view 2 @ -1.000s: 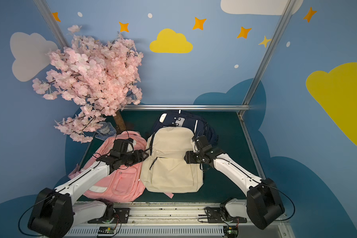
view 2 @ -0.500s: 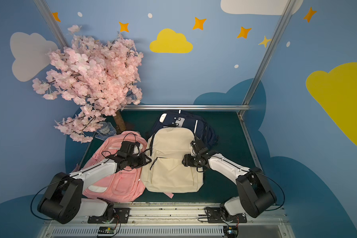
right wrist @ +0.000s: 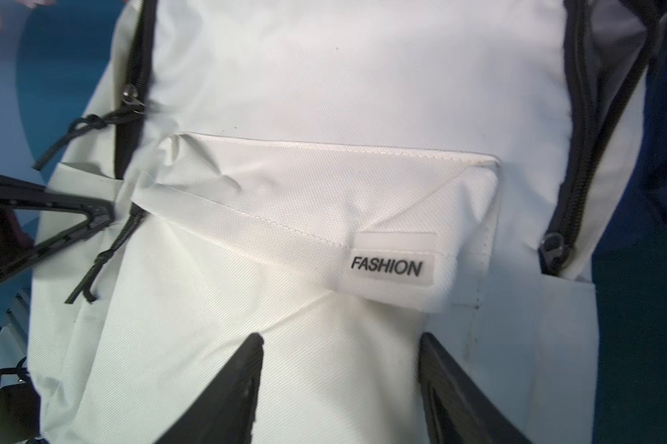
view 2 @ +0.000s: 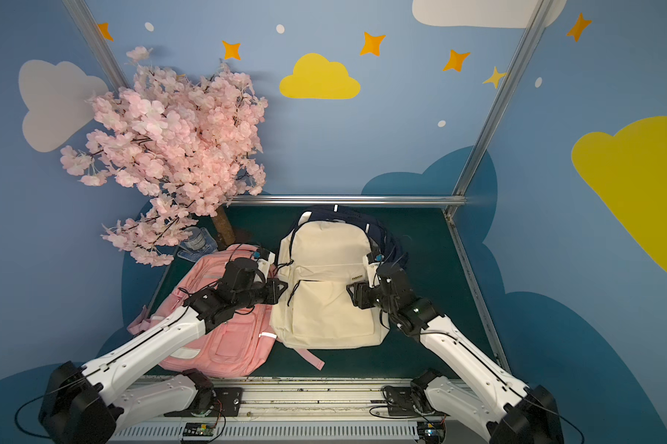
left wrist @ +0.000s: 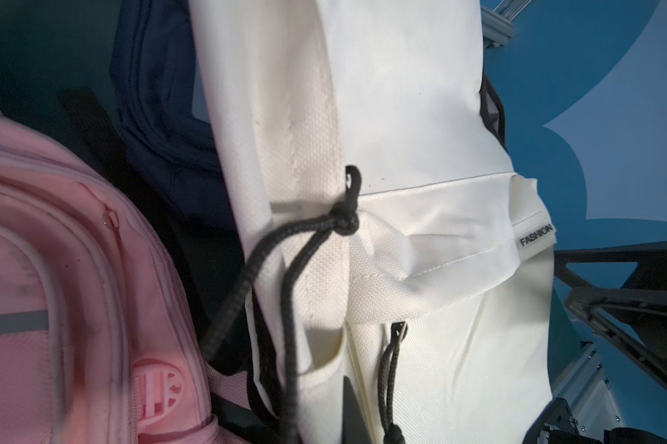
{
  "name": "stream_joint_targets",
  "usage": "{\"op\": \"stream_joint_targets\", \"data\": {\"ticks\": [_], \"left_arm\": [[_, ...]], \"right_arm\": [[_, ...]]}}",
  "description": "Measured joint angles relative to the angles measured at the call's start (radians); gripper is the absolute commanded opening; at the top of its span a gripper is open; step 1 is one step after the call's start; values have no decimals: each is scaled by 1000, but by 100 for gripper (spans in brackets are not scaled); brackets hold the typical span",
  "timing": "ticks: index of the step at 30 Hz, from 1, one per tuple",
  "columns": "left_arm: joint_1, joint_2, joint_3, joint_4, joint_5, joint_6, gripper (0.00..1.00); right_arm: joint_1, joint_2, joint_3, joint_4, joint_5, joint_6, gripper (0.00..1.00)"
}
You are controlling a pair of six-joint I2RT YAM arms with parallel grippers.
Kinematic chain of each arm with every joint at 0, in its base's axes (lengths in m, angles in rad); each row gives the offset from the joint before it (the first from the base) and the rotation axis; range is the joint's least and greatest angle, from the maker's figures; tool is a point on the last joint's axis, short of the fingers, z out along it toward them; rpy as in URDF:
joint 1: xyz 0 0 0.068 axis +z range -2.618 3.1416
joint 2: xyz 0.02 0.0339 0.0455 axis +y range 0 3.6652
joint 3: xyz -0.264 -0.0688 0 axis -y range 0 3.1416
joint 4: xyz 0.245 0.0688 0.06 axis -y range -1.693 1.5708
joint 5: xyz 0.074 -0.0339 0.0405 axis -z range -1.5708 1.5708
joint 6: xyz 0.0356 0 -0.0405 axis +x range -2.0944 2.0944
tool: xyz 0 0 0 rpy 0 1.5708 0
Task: Zip up the backpack
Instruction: Pick up the backpack from the center of the board.
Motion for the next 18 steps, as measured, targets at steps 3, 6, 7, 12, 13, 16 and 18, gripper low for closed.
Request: {"op": "stream_joint_targets", "data": {"ticks": [3,6,7,12,13,16,18], "left_arm": [[-36,-32,4,-5,-34,31,10],[-66,-47,14,-22,-55,48,9],[-69,-50,14,-24,-61,49,9],[-65,-65,11,-36,-93,43,6],[-57,-73,5,-37,-93,40,6],[-4,-113,-40,-39,-77,23,6],[23,-135,-69,-36,-53,19,6]], "right_arm": [[44,-66,-21,50,23,-88,66],[87,-73,-18,78,67,-167,69],[93,-69,-17,83,84,-180,75],[90,-35,-15,87,207,-189,83],[82,-31,-15,80,223,-174,83],[43,-27,-19,50,244,-131,80],[27,-40,-47,60,215,-127,77]]}}
